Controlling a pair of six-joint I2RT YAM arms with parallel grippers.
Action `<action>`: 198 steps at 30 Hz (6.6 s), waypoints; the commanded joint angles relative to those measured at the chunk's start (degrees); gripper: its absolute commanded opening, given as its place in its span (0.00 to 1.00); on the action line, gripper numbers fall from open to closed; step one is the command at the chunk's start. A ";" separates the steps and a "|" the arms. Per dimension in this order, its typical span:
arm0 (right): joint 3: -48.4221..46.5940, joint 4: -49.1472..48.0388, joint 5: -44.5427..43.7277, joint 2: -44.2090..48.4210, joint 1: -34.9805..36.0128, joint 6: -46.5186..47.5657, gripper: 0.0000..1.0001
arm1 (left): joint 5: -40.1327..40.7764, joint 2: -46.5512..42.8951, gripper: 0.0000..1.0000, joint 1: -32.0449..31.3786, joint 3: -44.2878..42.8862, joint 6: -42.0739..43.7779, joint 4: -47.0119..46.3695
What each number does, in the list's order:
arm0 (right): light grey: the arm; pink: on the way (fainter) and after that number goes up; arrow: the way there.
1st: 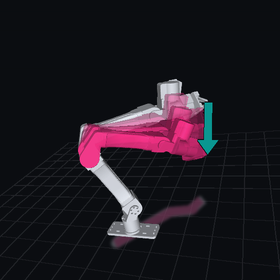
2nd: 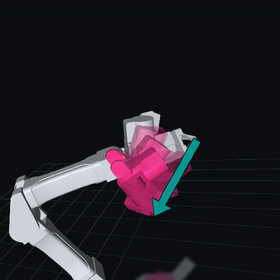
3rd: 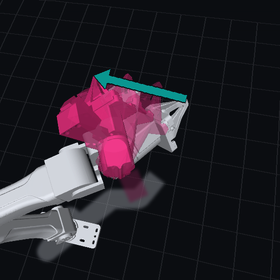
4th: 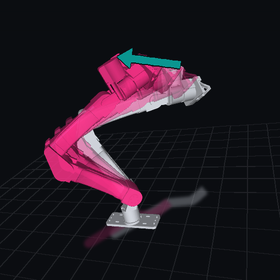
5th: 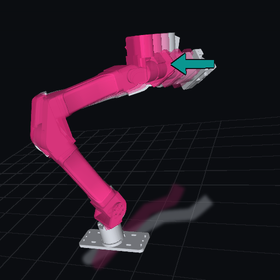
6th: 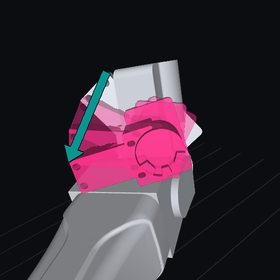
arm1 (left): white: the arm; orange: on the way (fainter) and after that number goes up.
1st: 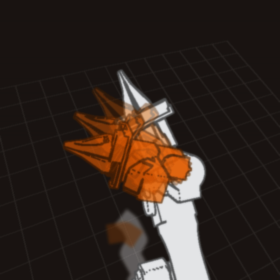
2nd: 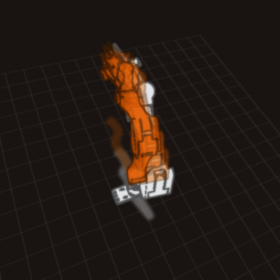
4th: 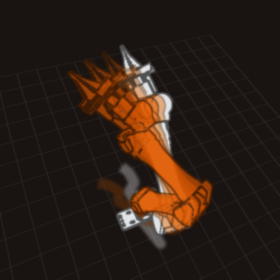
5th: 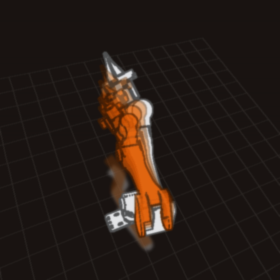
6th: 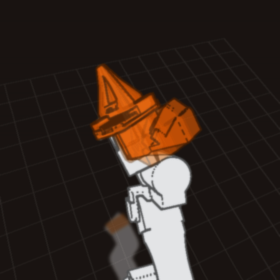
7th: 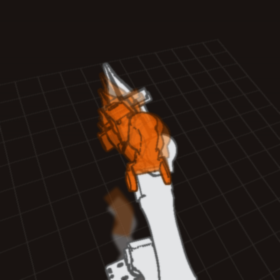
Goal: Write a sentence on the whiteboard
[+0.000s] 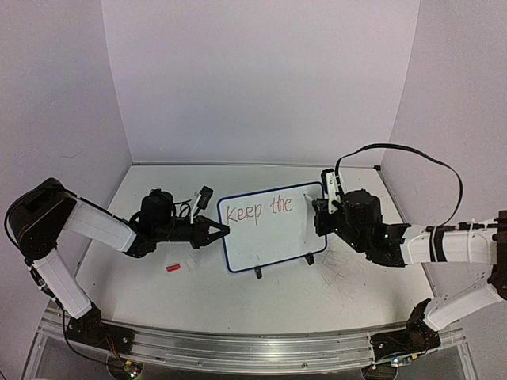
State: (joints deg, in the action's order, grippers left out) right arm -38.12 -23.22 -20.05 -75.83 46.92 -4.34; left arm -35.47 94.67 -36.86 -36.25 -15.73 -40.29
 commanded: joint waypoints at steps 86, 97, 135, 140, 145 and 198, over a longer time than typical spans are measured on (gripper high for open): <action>-2.39 1.51 5.45 0.31 0.10 -2.08 0.00 | 10.55 -0.76 0.00 1.00 0.39 5.20 4.12; -2.83 4.26 -0.66 0.72 0.11 -3.61 0.00 | 10.61 -0.83 0.00 1.00 0.49 5.39 4.35; -1.24 4.06 0.60 0.44 -1.21 -4.98 0.00 | 10.24 -0.80 0.00 0.99 -0.11 5.62 5.07; -1.36 3.22 0.98 0.06 -1.22 -4.47 0.00 | 10.07 -0.55 0.00 1.00 -0.22 5.71 5.06; -1.41 2.31 3.20 -0.45 -1.29 -3.50 0.00 | 10.07 -0.70 0.00 1.00 -0.24 5.79 5.08; -1.14 1.45 -1.11 0.51 -1.33 -5.05 0.00 | 10.16 -1.28 0.00 1.00 0.12 6.03 5.62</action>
State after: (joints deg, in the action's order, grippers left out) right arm -37.91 -19.27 -18.91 -74.86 45.90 -9.08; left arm -34.81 94.13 -37.08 -36.29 -14.79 -38.94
